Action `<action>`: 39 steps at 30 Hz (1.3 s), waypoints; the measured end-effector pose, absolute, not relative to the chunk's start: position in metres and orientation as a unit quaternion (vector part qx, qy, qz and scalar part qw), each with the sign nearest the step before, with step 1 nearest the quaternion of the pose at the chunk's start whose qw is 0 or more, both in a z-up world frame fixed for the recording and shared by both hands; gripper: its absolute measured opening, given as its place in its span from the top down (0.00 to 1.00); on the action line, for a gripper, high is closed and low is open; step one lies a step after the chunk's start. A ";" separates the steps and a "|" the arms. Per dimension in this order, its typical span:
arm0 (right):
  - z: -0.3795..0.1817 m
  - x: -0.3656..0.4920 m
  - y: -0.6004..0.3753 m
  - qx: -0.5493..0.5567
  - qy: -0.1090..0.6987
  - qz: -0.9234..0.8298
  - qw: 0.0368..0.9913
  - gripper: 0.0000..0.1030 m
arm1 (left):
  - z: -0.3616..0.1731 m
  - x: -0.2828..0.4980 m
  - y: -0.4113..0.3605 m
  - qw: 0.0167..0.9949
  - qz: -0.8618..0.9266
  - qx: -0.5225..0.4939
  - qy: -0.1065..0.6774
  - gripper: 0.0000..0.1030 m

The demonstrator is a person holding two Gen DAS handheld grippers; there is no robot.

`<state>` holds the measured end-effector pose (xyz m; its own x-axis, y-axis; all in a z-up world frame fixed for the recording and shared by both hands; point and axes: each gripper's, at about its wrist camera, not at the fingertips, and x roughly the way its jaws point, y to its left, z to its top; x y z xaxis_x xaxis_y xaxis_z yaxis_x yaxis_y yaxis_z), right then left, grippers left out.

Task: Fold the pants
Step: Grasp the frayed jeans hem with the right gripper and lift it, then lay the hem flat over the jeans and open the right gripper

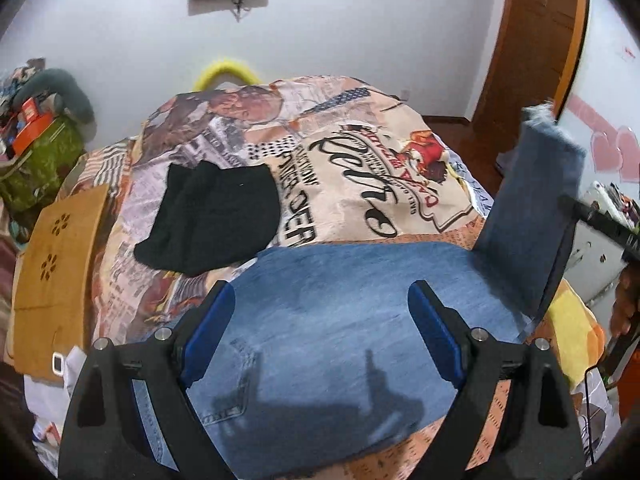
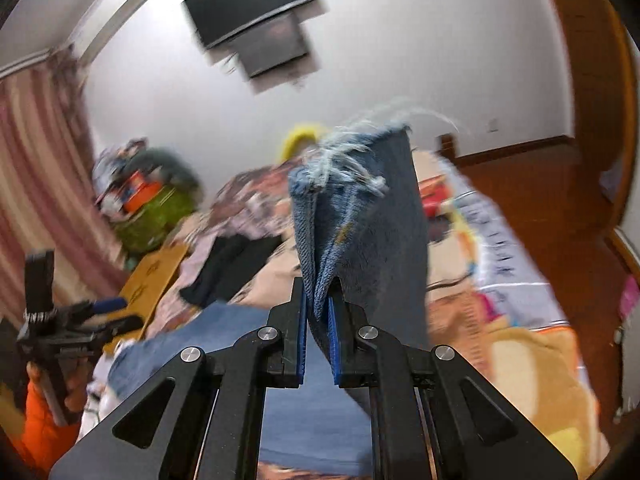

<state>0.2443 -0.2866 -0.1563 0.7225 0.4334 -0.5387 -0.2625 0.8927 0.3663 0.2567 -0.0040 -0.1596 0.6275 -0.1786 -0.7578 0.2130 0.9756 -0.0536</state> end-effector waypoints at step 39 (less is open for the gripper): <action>-0.203 0.292 -0.288 0.087 0.433 0.193 0.876 0.42 | -0.185 0.312 -0.073 0.877 -0.133 0.070 0.456 0.12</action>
<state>0.2917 -0.2876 -0.2030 0.5509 0.4137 -0.7248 -0.2629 0.9103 0.3198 0.3125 -0.0731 -0.1848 0.5493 -0.1687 -0.8184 0.2967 0.9550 0.0022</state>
